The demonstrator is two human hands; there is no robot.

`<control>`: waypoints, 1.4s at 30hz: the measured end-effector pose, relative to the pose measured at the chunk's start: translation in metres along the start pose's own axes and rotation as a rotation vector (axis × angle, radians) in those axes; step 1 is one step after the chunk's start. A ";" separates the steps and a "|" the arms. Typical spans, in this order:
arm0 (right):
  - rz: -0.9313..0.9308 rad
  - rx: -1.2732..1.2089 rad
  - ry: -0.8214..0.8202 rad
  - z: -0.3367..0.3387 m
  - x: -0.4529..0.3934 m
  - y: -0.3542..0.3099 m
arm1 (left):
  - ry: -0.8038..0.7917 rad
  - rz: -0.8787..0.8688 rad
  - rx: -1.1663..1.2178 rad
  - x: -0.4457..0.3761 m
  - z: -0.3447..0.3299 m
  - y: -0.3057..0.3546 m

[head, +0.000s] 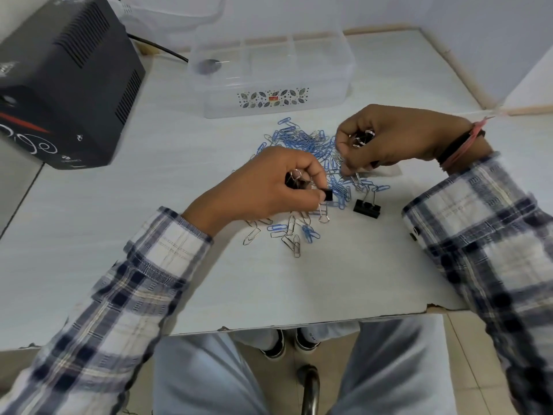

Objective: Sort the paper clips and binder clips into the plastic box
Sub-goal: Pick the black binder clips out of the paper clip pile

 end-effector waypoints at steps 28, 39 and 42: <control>-0.338 -0.530 0.075 -0.075 -0.144 -0.104 | 0.566 0.590 0.036 0.031 0.136 -0.109; -0.278 -0.593 -0.008 -0.065 -0.128 -0.118 | 0.546 0.530 0.307 0.036 0.142 -0.099; -0.284 -0.624 -0.009 -0.064 -0.122 -0.113 | 0.537 0.517 0.351 0.036 0.142 -0.096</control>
Point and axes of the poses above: each hand's wrist, its own x-axis away from the middle knuckle, its own z-axis out of the back of the hand, y = z × x, the point moved 6 cm from there along -x, towards the middle knuckle, and after that the axes turned 4 degrees about -x, right-handed, at the moved point
